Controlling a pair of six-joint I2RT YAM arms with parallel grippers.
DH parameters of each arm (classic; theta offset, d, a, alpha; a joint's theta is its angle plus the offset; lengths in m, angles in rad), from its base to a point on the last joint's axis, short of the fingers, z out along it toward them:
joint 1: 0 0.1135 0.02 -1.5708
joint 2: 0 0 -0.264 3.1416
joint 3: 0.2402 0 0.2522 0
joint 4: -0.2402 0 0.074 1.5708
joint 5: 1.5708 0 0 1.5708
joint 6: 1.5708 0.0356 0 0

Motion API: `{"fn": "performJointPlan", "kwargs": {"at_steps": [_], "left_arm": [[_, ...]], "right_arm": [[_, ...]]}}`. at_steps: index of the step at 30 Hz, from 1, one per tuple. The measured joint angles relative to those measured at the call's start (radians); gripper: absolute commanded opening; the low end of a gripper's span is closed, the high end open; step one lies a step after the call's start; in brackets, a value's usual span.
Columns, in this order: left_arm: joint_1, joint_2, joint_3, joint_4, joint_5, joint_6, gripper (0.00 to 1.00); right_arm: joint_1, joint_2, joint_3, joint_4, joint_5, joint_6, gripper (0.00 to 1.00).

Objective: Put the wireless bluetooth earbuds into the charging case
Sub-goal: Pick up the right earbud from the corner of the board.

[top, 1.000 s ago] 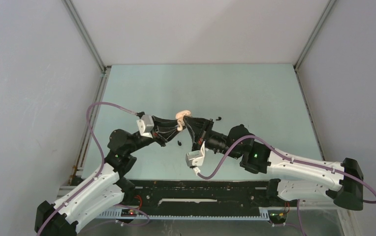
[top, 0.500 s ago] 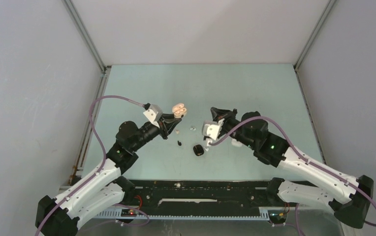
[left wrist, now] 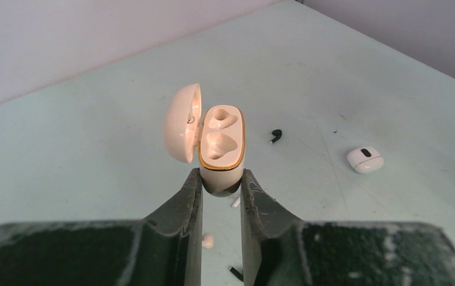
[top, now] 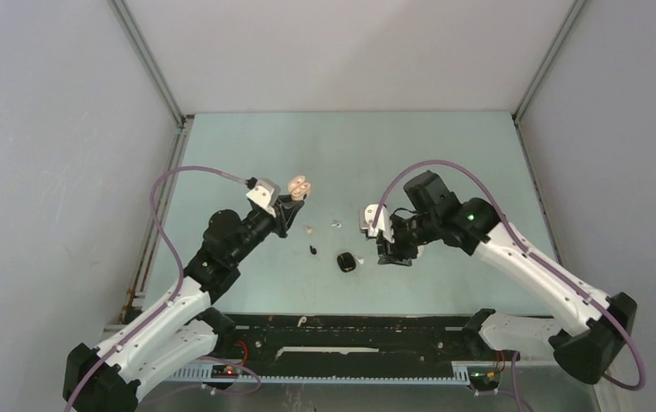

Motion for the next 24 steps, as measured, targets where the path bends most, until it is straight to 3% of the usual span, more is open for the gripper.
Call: {"fn": "performJointPlan", "kwargs": {"at_steps": [3, 7, 12, 17, 24], "left_arm": [[0.020, 0.000, 0.000, -0.001, -0.014, -0.002, 0.00], [0.042, -0.001, 0.000, -0.001, -0.024, -0.010, 0.00], [0.060, -0.020, 0.000, -0.001, -0.051, -0.012, 0.00], [0.092, -0.047, 0.000, 0.000, -0.067, -0.030, 0.00], [0.158, -0.075, 0.000, 0.000, -0.091, -0.076, 0.00]], "right_arm": [[-0.001, 0.073, 0.056, -0.091, -0.084, -0.003, 0.44], [0.075, 0.102, 0.079, -0.156, -0.071, -0.102, 0.31], [0.238, 0.250, 0.204, -0.227, 0.036, -0.260, 0.37], [0.408, 0.435, 0.293, -0.214, 0.131, -0.369, 0.36], [0.555, 0.662, 0.376, -0.154, 0.195, -0.487, 0.37]]}}
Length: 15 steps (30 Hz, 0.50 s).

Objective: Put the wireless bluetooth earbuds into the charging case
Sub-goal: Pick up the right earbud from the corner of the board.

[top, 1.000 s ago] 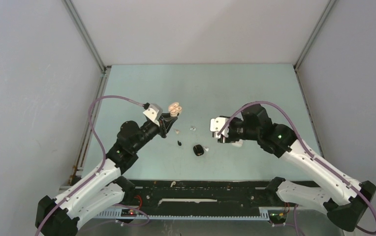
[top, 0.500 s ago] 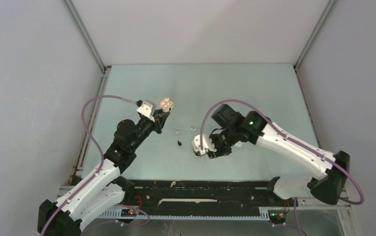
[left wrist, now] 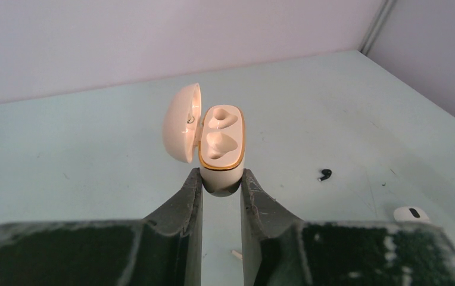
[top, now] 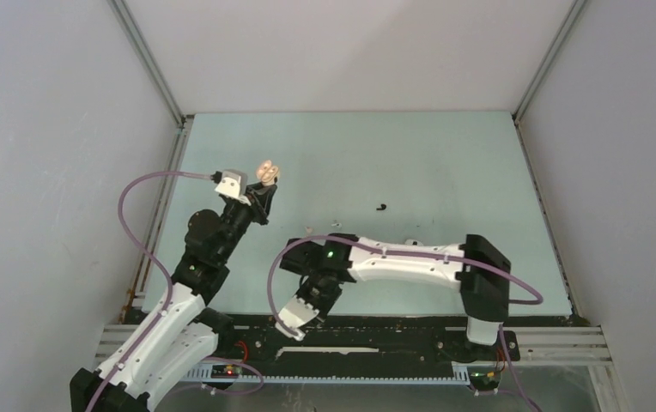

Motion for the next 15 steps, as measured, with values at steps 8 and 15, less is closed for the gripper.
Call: {"fn": "performJointPlan", "kwargs": {"at_steps": [8, 15], "left_arm": [[0.053, -0.011, 0.000, 0.011, 0.001, -0.043, 0.00], [0.069, -0.011, 0.000, 0.021, 0.001, -0.064, 0.00]], "right_arm": [[0.056, 0.166, 0.059, 0.082, 0.055, -0.108, 0.38], [0.081, 0.231, 0.079, 0.128, 0.080, -0.187, 0.40]]}}
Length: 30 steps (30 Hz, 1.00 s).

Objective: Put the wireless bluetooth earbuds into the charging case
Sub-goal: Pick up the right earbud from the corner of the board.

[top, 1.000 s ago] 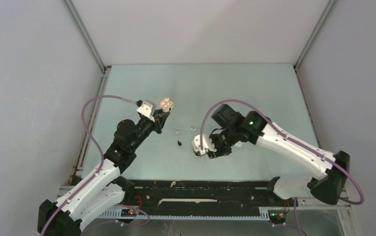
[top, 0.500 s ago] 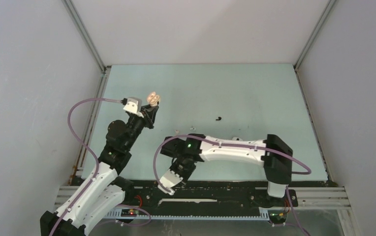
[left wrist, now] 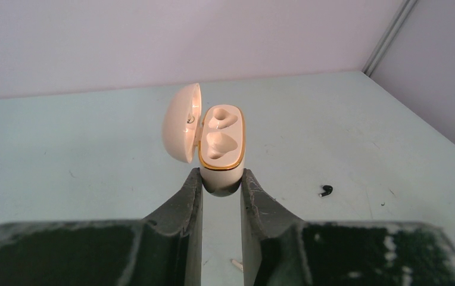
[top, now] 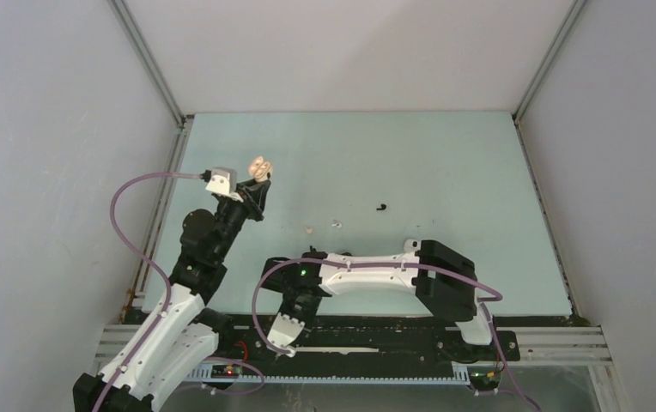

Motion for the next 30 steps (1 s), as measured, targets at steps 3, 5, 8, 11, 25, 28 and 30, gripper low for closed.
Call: {"fn": "performJointPlan", "kwargs": {"at_steps": [3, 5, 8, 11, 25, 28, 30], "left_arm": [[0.002, 0.000, 0.000, 0.003, 0.000, -0.003, 0.00], [0.004, 0.000, 0.000, 0.005, 0.000, -0.009, 0.00], [0.007, 0.000, 0.000, 0.005, 0.000, -0.010, 0.00], [0.009, 0.000, 0.000, 0.006, 0.001, -0.014, 0.00], [0.013, -0.002, 0.000, 0.029, 0.012, -0.034, 0.00], [0.013, -0.002, 0.000, 0.031, 0.021, -0.043, 0.00], [0.014, -0.002, 0.000, 0.034, 0.027, -0.045, 0.00]], "right_arm": [[0.010, 0.024, 0.000, 0.011, 0.004, -0.025, 0.40], [0.012, 0.041, 0.001, 0.019, 0.004, -0.034, 0.40], [0.017, 0.065, 0.001, 0.021, -0.002, -0.049, 0.40], [0.021, 0.071, 0.001, 0.019, -0.004, -0.068, 0.39], [0.066, 0.087, -0.006, 0.001, -0.010, -0.091, 0.36], [0.068, 0.098, -0.021, 0.041, 0.019, -0.082, 0.36], [0.070, 0.110, -0.031, 0.067, 0.047, -0.076, 0.36]]}}
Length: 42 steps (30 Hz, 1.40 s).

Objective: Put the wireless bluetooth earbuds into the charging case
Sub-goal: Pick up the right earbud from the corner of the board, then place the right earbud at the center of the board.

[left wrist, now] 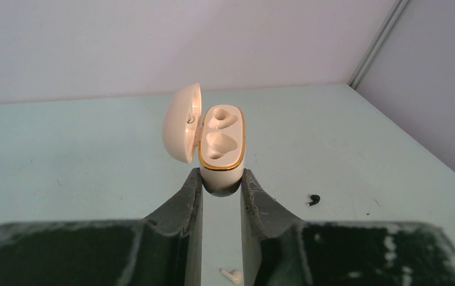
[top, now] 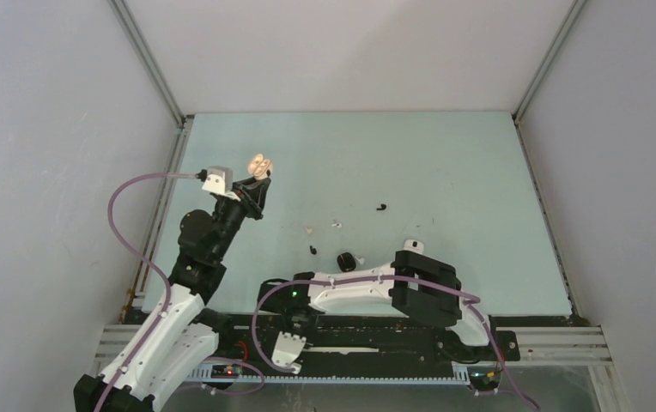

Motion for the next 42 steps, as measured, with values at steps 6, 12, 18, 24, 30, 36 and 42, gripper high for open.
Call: {"fn": "performJointPlan", "kwargs": {"at_steps": [6, 12, 18, 24, 30, 36, 42], "left_arm": [[0.003, 0.001, 0.000, 0.010, 0.009, -0.011, 0.00], [0.005, 0.002, 0.000, 0.011, 0.023, -0.025, 0.00], [0.006, 0.008, 0.000, 0.017, 0.029, -0.030, 0.00], [0.008, 0.018, 0.000, 0.018, 0.038, -0.044, 0.00], [0.008, 0.026, 0.000, 0.019, 0.053, -0.047, 0.00], [0.010, 0.043, 0.000, 0.024, 0.063, -0.053, 0.01], [0.010, 0.061, 0.000, 0.033, 0.080, -0.065, 0.01]], "right_arm": [[0.012, 0.007, -0.009, 0.017, 0.058, 0.003, 0.20], [0.028, 0.007, -0.010, 0.010, 0.102, 0.007, 0.13], [0.018, -0.027, -0.009, -0.058, 0.112, 0.045, 0.13], [-0.043, -0.146, -0.007, -0.156, 0.096, 0.090, 0.13], [-0.190, -0.243, -0.071, -0.194, 0.088, 0.108, 0.14], [-0.354, -0.263, -0.205, -0.254, 0.133, 0.088, 0.15], [-0.427, -0.320, -0.359, -0.214, 0.238, 0.009, 0.19]]}}
